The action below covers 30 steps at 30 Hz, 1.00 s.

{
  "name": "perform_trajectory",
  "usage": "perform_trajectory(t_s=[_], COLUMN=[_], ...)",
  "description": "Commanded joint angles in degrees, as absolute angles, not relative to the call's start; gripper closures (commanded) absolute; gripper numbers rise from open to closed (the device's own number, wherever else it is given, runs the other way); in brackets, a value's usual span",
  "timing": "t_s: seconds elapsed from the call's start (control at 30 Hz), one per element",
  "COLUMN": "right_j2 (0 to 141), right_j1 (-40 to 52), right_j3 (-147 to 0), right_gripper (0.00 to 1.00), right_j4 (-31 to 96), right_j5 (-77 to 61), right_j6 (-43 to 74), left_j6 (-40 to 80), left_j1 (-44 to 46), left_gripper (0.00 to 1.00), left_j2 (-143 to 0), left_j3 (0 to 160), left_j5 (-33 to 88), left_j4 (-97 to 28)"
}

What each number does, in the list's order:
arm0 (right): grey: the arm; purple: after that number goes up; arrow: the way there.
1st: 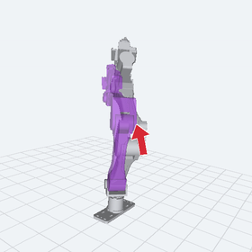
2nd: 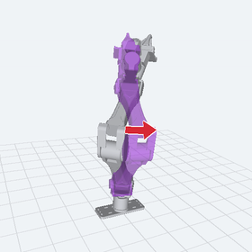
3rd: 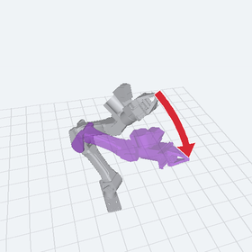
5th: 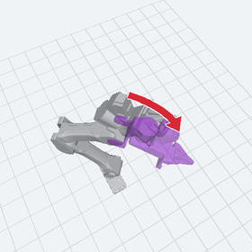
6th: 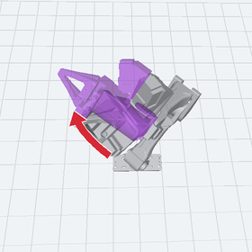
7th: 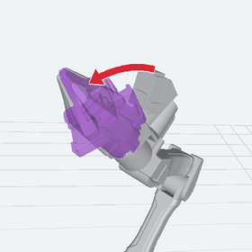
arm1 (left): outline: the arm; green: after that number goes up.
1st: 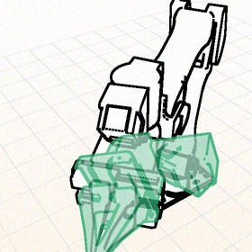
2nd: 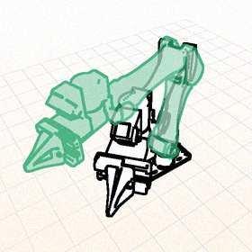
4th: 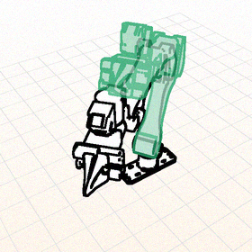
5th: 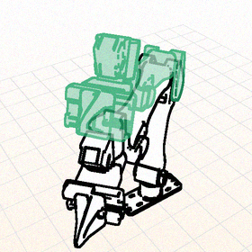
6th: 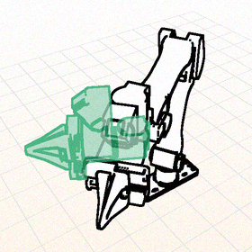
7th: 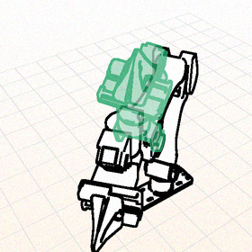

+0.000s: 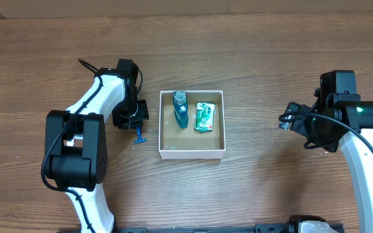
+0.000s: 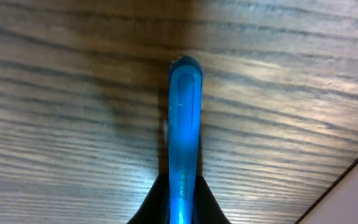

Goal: Pack container
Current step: 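Place the blue razor into the box with the left gripper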

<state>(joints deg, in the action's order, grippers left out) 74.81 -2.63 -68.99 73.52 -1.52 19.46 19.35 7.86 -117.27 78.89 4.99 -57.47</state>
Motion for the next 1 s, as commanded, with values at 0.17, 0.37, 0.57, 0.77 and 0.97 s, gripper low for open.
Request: perform_trajectory(t_s=[0.17,0.37,0.57,0.77,0.97], right_j2=[74.11,74.11,74.11,74.11,74.11], right_j1=[-2.96,-2.98,-2.96,-2.96,-2.96], right_j3=[-68.93,-68.93,-68.93,-68.93,-68.93], right_gripper=[0.00,0.00,0.00,0.00,0.00], right_j4=[73.38,72.66,72.64,72.66,72.64], right_j5=[-1.80,-1.83,-1.83,-1.83,-1.83], right_j6=[19.16,19.03,19.03,19.03,19.03], left_j6=[18.85,14.11,-3.99,-10.70,-11.20], left_j1=[8.80,18.09,34.46,38.65,38.68], left_gripper=[0.96,0.96,0.96,0.96,0.96], left_j2=[-110.30,-88.97,-84.47,-94.06,-104.38], left_j3=[83.66,85.34,84.86,82.08,82.08], left_j5=[5.37,3.77,-0.84,-2.35,-5.43], left_j4=[-62.70,-61.89,-62.33,-60.97,-59.51])
